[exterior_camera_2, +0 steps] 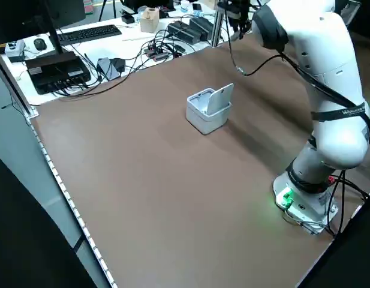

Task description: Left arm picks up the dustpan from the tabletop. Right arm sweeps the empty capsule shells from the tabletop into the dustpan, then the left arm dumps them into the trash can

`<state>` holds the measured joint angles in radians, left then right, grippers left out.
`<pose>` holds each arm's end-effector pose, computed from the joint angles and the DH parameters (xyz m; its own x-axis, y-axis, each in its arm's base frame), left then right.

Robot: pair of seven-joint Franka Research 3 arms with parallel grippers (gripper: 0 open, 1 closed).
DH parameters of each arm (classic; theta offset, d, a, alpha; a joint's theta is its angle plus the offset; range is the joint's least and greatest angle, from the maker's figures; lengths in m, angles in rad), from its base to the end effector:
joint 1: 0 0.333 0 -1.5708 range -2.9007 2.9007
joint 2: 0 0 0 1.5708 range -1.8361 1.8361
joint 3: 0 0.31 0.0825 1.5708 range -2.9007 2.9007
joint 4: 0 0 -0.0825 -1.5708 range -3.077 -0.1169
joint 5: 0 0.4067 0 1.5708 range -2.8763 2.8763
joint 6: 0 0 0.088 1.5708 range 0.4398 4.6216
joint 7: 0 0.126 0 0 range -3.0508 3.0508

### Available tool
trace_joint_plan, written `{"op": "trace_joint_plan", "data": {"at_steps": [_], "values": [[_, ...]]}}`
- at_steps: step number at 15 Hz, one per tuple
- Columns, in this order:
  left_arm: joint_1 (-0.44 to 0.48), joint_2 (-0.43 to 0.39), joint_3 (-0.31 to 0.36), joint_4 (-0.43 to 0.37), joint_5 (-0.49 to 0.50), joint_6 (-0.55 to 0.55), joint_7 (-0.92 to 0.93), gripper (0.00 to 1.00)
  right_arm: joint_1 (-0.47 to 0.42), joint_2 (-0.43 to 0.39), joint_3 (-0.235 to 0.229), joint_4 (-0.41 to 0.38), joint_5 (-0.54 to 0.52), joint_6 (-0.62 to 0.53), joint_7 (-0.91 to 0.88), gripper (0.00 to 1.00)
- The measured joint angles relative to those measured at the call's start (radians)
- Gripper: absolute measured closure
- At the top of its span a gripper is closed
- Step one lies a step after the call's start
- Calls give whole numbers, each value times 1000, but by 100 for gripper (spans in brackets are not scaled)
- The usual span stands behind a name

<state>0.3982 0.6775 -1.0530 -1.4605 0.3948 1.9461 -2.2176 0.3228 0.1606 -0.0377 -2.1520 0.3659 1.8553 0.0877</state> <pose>0.6544 -0.2855 0.4154 -0.0152 0.9708 -0.2394 0.9999 0.0153 -0.0013 0.4838 0.1775 0.2645 0.8774 0.0651 -0.4754 -0.0454 -0.9750 -0.2174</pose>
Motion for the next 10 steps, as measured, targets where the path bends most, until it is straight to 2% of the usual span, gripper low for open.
{"op": "trace_joint_plan", "data": {"at_steps": [4,6,10], "values": [[112,-1,-77,34,-12,-73,87,67,56,-10,13,-103,0,61,-1,74],[183,-1,-114,62,-26,-145,167,67,111,-21,15,-170,0,86,1,74],[263,-1,-150,77,-29,-189,234,67,155,-68,16,-259,0,135,15,74]]}}
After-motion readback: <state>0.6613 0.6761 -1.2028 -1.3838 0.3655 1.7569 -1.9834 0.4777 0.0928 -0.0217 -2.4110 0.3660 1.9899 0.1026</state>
